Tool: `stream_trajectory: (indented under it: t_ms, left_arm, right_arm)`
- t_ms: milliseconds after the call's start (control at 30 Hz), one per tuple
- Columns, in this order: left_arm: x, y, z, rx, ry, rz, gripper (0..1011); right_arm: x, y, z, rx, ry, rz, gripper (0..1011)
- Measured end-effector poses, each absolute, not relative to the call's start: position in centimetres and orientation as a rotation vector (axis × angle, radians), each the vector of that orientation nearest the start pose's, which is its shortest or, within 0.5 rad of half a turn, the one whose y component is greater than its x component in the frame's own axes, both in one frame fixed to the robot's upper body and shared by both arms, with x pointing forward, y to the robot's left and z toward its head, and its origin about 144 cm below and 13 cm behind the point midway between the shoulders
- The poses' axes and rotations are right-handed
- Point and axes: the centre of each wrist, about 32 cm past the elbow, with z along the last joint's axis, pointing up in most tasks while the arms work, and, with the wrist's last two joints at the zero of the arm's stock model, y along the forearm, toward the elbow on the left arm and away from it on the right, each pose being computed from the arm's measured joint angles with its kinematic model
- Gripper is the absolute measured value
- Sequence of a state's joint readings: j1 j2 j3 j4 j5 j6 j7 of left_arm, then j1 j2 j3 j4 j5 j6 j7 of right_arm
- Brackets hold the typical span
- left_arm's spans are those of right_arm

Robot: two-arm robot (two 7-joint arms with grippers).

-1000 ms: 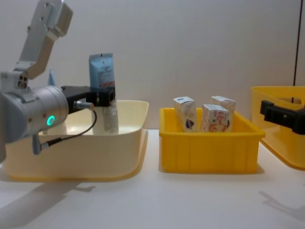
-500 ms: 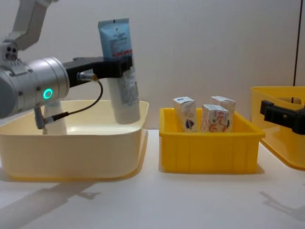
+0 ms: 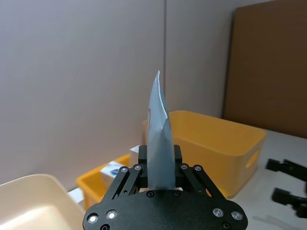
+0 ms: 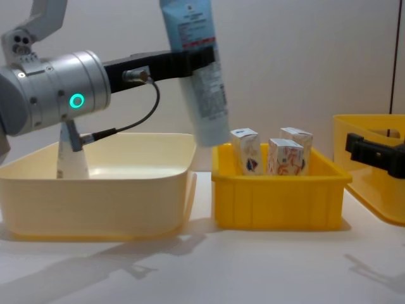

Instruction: Bimanual collaborative sorting of washing and personal care products

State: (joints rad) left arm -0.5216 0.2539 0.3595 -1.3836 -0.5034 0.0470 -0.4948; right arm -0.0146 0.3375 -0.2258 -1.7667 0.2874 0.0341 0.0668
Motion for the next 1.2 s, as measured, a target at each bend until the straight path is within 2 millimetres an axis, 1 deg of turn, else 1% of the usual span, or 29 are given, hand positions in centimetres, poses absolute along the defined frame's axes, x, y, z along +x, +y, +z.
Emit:
stream_trajectory:
  t_ms: [367, 633, 833, 1200]
  left_arm:
    - [58.3, 19.1, 127.0, -0.239, -0.029, 0.577, 267]
    - [58.9, 16.9, 126.8, -0.246, 0.005, 0.461, 267]
    - [59.0, 15.8, 126.5, -0.227, 0.010, 0.435, 267]
    - [59.2, 14.8, 126.2, -0.192, -0.012, 0.452, 267]
  right_arm:
    - [44.3, -23.7, 118.9, 0.026, -0.075, -1.229, 1003]
    - [44.3, -23.7, 118.9, 0.026, -0.075, -1.229, 1003]
    - [44.3, -23.7, 118.9, 0.026, -0.075, -1.229, 1003]
    - [44.3, -23.7, 118.9, 0.026, -0.075, -1.229, 1004]
